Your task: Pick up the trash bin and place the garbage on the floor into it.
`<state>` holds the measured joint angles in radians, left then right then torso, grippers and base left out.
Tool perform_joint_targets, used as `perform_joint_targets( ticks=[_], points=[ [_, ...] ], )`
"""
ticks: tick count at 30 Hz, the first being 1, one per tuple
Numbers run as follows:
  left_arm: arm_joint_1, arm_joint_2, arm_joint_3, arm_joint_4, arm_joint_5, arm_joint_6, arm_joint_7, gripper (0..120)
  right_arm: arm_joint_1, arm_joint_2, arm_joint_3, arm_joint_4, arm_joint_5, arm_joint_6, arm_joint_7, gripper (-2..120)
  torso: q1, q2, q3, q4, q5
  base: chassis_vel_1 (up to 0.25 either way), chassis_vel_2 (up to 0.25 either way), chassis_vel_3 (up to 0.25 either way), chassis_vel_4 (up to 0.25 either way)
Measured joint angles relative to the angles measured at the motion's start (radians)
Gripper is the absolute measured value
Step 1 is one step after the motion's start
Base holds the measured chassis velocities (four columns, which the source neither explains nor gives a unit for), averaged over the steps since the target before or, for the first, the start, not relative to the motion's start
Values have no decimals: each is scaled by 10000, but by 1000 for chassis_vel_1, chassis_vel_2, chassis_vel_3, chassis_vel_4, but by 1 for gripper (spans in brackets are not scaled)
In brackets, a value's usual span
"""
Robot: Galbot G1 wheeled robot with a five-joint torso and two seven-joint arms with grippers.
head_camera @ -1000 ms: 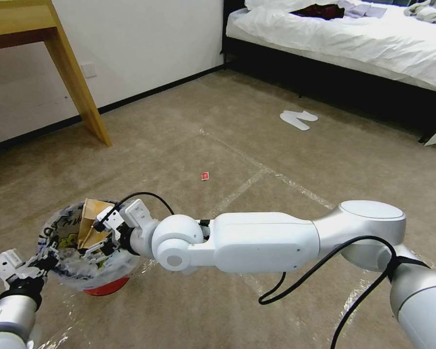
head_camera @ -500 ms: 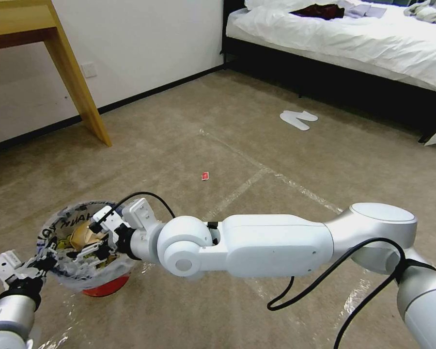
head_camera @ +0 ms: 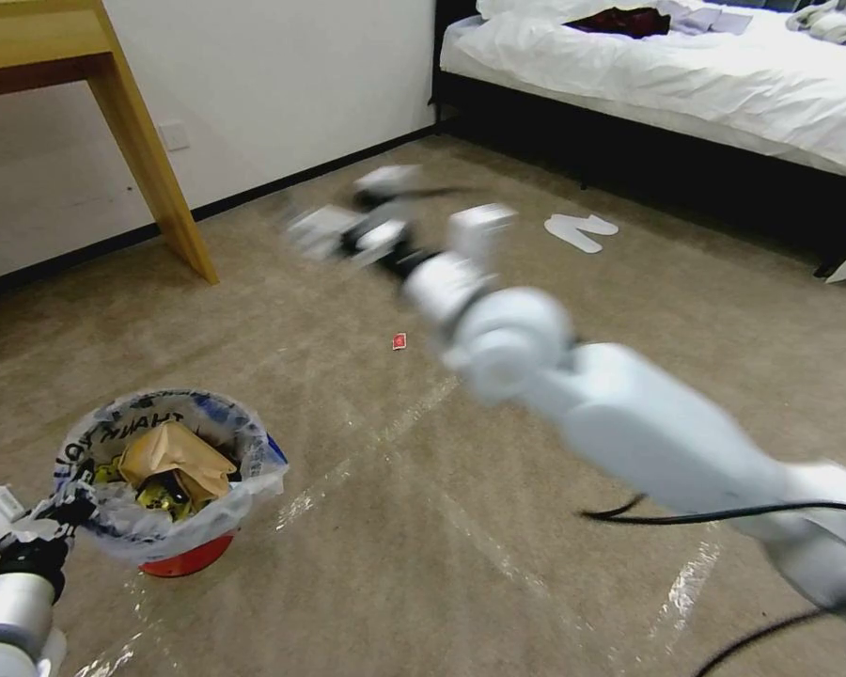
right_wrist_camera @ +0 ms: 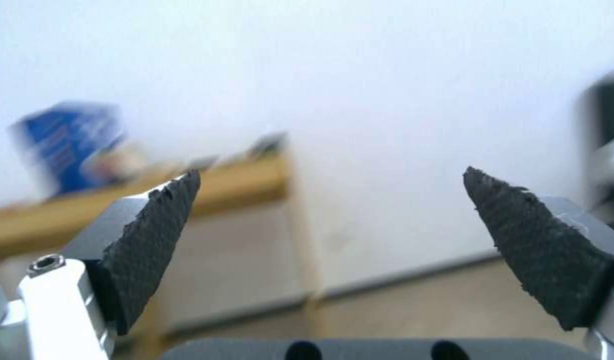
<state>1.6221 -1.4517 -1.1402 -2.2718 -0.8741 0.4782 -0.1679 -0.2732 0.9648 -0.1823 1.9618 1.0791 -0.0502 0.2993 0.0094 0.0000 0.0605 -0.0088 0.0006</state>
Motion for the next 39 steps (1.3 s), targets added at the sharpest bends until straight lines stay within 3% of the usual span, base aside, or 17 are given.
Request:
perform_joint_targets(
  ticks=[1, 2, 4, 5, 7, 10, 12, 13, 15, 16, 18, 24, 27, 39],
  points=[
    [8, 6, -35, 0, 29, -21, 4, 5, -961, -332, 1394, 283, -411, 139, -138, 100, 0, 0, 0, 6, -1, 0, 0, 0, 0],
    [8, 6, -35, 0, 29, -21, 4, 5, -961, -332, 1394, 283, -411, 139, -138, 100, 0, 0, 0, 6, -1, 0, 0, 0, 0],
    [33, 7, -111, -1, 77, -68, 6, 5, -2584, -624, 3634, 768, -903, 388, -281, 100, 0, 1, 0, 7, 3, 0, 0, 0, 0],
    [33, 7, -111, -1, 77, -68, 6, 5, -2584, -624, 3634, 768, -903, 388, -281, 100, 0, 1, 0, 7, 3, 0, 0, 0, 0],
    [50, 7, -148, -21, 71, -75, 9, 5, -4442, -730, 5811, 1298, -1427, 783, -568, 100, -1, 1, -2, 5, -3, 0, 0, 0, 0],
    [50, 8, -162, -21, 68, -75, 9, 5, -5419, -701, 6632, 1527, -1660, 1016, -742, 100, -1, 0, -2, 3, -1, 0, 0, 0, 0],
    [30, -10, -172, 2, 71, -83, 6, 5, -7630, -386, 8262, 2162, -2437, 1530, -1016, 100, -2, 1, -3, 5, -6, 0, 0, 0, 0],
    [30, -10, -172, 2, 71, -83, 6, 5, -7630, -386, 8262, 2162, -2437, 1530, -1016, 100, -2, 1, -3, 5, -6, 0, 0, 0, 0],
    [48, -18, -196, 46, 139, -132, 25, 5, -8996, -34, 9128, 2571, -3165, 1725, -1036, 100, -2, 0, -2, 7, -7, 0, 0, 0, 0],
    [48, -18, -196, 46, 139, -132, 25, 5, -8996, -34, 9128, 2571, -3165, 1725, -1036, 100, -2, 0, -2, 7, -7, 0, 0, 0, 0],
    [75, -50, -222, 57, 199, -197, 49, 5, -10471, 407, 9633, 2901, -4274, 1876, -995, 100, -2, 0, -3, 3, -7, 0, 0, 0, 0],
    [92, -170, -195, 9, 302, -263, 114, 5, -11689, 1423, 9403, 2658, -5744, 2220, -742, 100, -2, 0, -1, 5, -5, 0, 0, 0, 0],
    [110, -195, -171, -45, 325, -271, 119, 4, -11796, 1835, 9026, 2352, -6118, 2427, -709, 100, -2, 0, 0, 6, -7, 0, 0, 0, 0],
    [170, -206, -171, -152, 302, -305, 138, 5, -11616, 2131, 8232, 1864, -6571, 2487, -626, 100, -1, 1, -1, 7, -8, -3, 2, 4, -2]
  ],
)
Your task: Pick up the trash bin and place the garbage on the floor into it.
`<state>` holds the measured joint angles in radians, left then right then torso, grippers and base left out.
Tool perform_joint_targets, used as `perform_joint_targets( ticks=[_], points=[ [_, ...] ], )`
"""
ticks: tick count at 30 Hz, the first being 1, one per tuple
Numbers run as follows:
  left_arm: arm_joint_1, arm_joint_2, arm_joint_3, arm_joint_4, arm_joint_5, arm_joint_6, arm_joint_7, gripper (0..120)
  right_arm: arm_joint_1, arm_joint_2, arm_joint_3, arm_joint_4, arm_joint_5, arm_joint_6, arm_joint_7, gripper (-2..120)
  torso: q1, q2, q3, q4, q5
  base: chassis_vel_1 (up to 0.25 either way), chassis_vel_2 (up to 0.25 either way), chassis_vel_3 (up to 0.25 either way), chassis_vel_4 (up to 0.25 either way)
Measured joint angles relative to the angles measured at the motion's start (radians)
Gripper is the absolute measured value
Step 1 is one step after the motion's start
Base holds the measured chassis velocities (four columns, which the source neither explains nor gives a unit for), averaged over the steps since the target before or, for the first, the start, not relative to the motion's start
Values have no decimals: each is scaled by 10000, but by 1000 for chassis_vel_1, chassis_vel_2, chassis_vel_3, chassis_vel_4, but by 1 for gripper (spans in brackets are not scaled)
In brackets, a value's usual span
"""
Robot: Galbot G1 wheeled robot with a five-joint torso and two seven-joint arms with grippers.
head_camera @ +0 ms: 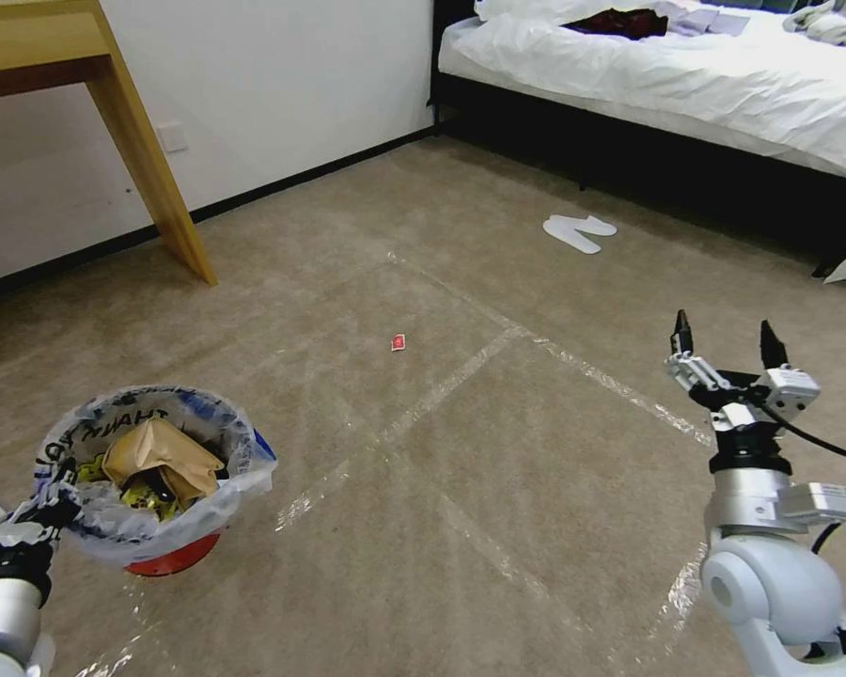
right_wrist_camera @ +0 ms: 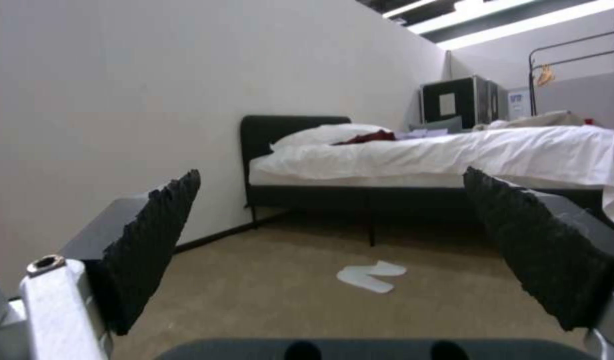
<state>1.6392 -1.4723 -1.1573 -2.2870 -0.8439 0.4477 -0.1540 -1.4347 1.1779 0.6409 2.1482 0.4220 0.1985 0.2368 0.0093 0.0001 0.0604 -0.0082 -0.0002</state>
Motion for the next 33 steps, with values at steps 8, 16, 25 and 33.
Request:
perform_joint_targets(
  ticks=[8, 16, 25, 33],
  points=[
    [18, -3, 20, 11, 6, -43, 12, 5, 140, 1, -178, -140, -67, 10, 65, 100, 2, 0, 2, 0, 2, -78, 81, 78, -79],
    [45, -39, 36, 12, 22, -65, 29, 4, 216, -9, -398, -200, -120, -39, 94, 100, 2, 0, 1, -1, 1, -86, 78, 84, -69],
    [47, -68, 41, -23, 38, -73, 35, 5, 247, -78, -609, -285, -182, -63, 104, 100, 2, 0, 1, -1, 0, -94, 92, 96, -98],
    [61, -71, 37, -43, 42, -74, 35, 5, 267, -69, -770, -343, -287, -64, 103, 100, 2, 0, 1, 0, 0, -154, 149, 153, -142]
  ],
)
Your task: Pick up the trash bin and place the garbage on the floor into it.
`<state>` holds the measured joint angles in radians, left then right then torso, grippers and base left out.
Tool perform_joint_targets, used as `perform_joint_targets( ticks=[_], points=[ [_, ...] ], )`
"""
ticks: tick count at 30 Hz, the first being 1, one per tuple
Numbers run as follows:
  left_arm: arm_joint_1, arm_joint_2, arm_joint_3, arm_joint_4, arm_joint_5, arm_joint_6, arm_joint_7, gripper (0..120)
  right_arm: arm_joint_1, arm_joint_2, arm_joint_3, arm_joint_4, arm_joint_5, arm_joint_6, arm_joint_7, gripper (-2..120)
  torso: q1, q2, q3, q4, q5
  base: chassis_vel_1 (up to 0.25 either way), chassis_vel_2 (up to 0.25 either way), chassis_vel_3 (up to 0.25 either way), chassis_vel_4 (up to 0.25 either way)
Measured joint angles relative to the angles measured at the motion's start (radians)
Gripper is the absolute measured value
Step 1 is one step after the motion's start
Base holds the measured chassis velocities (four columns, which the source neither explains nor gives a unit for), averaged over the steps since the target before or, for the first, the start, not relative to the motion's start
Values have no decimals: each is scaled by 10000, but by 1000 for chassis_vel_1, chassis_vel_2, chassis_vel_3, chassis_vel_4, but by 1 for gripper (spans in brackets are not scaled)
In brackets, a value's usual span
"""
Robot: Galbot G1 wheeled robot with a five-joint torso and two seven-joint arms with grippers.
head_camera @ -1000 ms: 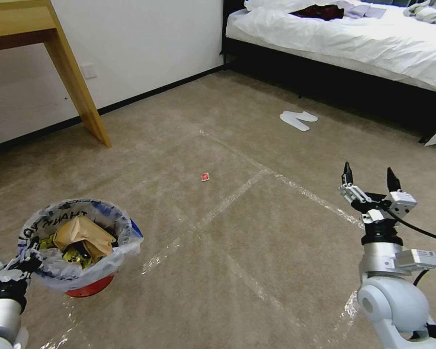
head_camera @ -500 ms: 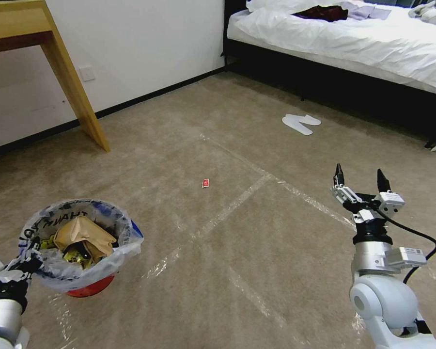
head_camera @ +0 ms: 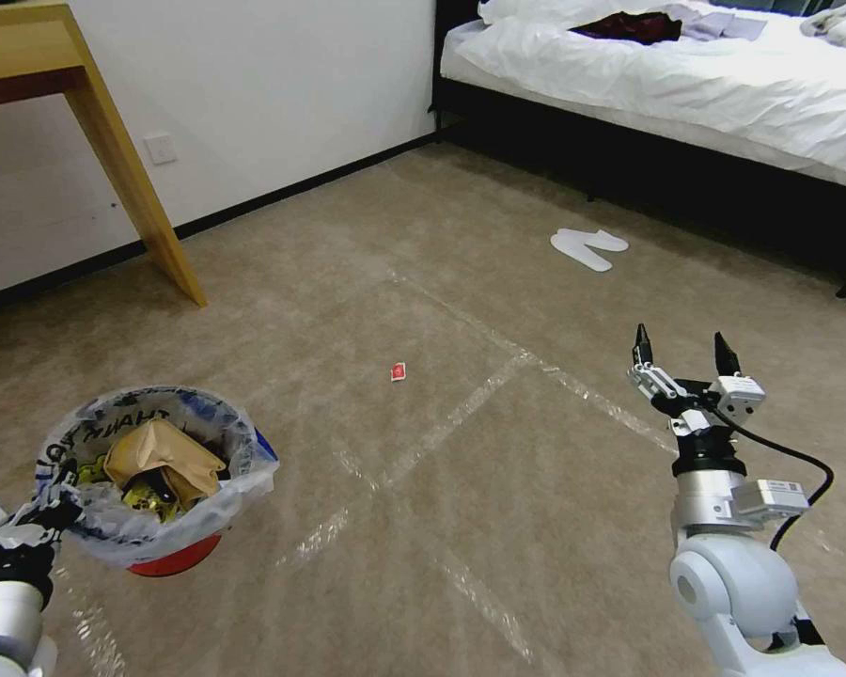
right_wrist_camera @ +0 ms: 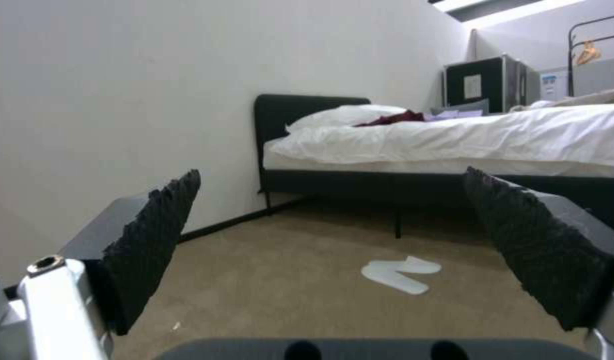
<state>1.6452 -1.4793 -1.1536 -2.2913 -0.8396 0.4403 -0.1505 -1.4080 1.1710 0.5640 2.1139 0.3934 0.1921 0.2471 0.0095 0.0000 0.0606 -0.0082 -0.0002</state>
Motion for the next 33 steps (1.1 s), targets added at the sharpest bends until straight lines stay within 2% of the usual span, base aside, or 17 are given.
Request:
perform_joint_targets(
  ticks=[33],
  points=[
    [-106, 23, 52, 134, 29, -20, 2, 4, 262, -57, -304, -279, -82, 26, 62, 100, -2, 0, -1, 0, 1, -174, 173, 172, -169]
  ],
)
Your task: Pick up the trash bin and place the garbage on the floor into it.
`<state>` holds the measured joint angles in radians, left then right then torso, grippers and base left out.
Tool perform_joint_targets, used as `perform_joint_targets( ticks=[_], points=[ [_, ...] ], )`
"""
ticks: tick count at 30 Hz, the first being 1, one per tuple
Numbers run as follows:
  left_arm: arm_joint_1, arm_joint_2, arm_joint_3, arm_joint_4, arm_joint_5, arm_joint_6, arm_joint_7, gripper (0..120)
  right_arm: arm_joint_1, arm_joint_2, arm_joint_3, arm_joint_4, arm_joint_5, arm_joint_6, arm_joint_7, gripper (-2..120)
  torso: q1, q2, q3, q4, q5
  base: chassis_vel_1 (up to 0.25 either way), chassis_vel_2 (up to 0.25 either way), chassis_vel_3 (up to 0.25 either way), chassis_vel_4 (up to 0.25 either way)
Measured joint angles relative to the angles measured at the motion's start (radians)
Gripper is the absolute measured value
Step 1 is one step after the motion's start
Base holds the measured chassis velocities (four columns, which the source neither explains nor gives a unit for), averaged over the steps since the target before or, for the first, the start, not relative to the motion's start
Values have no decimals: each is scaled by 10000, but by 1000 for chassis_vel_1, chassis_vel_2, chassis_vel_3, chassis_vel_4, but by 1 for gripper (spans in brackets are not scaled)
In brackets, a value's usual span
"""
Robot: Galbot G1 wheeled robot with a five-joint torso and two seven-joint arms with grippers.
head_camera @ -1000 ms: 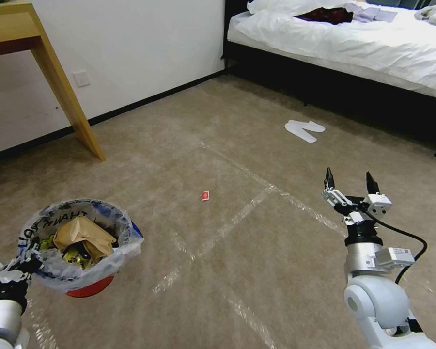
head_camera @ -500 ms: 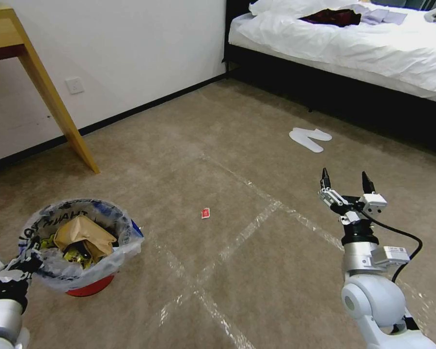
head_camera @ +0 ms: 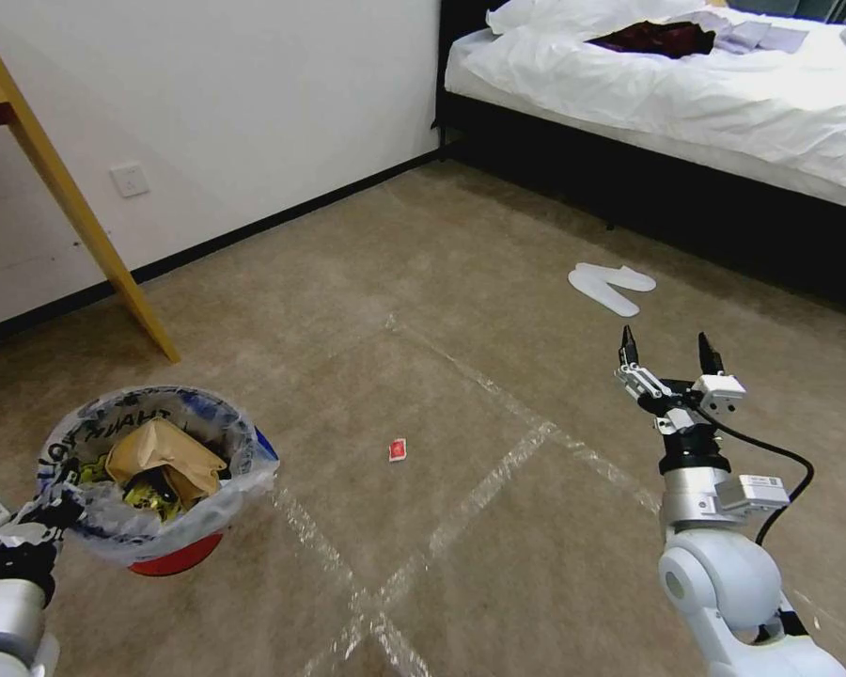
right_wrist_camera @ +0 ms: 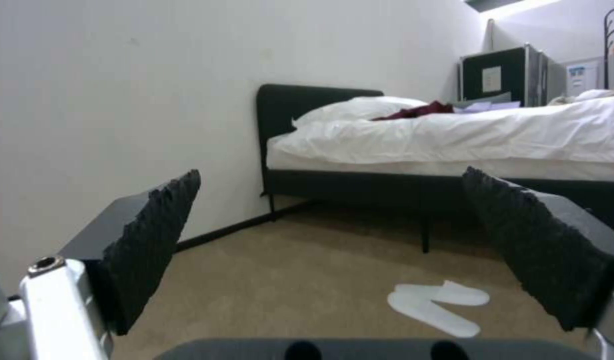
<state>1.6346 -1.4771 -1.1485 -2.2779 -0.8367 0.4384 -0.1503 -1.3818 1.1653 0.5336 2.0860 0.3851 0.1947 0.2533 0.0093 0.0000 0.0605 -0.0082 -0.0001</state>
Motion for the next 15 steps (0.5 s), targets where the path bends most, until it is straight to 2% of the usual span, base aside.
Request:
perform_joint_targets(
  ticks=[6, 15],
  points=[
    [16, -8, -2, 7, 11, 0, -4, 5, 112, 103, -205, -119, -30, 137, 48, 100, 2, -1, 2, 0, -1, -136, 129, 112, -115],
    [-58, 16, 3, 117, 32, 0, -10, 5, 212, 129, -311, -301, -29, 240, 69, 100, 0, 0, -1, 0, -1, -5, 11, 13, -3]
  ],
)
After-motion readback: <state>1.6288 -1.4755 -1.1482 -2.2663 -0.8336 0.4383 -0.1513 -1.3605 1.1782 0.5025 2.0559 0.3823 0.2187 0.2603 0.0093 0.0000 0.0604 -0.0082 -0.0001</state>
